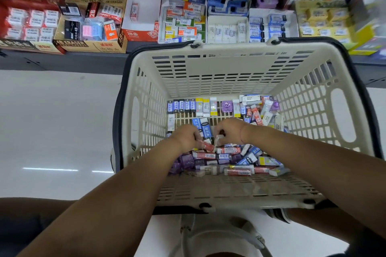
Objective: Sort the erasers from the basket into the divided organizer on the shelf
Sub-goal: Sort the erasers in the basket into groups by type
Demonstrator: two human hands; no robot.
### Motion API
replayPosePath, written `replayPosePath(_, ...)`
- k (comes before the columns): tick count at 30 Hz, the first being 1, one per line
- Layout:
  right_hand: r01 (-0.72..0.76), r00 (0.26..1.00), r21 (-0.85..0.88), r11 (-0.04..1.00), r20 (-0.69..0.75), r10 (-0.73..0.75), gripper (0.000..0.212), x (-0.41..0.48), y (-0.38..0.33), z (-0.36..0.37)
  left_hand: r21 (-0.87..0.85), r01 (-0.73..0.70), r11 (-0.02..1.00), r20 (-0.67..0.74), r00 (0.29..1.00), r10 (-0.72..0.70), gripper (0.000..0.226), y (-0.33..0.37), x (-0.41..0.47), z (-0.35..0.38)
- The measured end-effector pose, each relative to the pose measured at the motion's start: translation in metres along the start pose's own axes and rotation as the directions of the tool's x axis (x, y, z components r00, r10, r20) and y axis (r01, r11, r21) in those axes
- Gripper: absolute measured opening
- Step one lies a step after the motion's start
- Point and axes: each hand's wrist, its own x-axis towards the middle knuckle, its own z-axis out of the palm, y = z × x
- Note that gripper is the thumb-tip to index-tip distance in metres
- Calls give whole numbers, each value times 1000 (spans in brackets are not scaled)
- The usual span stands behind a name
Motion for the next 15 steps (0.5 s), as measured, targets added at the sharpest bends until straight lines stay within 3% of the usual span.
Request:
replayPosePath(2, -23, 972, 187, 982, -225, 65, 12, -3, 7, -5, -56, -9, 998, -23, 1000, 8, 19, 4, -1, -6)
replayPosePath(4, -102, 886, 112, 988, -442, 142, 23, -3, 17, -14, -122, -11, 993, -60, 998, 4, 20, 9, -1, -12)
replayPosePath(5, -148, 866, 32, 989, -479, 145, 37, -3, 22, -18, -162, -7, 987, -84, 996, -7, 20, 11, -1, -14)
replayPosePath(8, -226, 901, -172, 959, -410, 139, 68, 4, 30, -26, -327, 11, 945, -149, 987, -63, 15, 17, 3, -15)
replayPosePath(12, -226, 911, -249, 942, -397, 113, 56, 17, 31, -18, -542, 51, 839, -204, 960, -190, 9, 22, 9, -6)
replayPosePath(15, -183, 902, -217, 959, -425, 76, 46, 14, 33, -22, -619, 64, 783, -179, 959, -220, 20, 21, 8, 0)
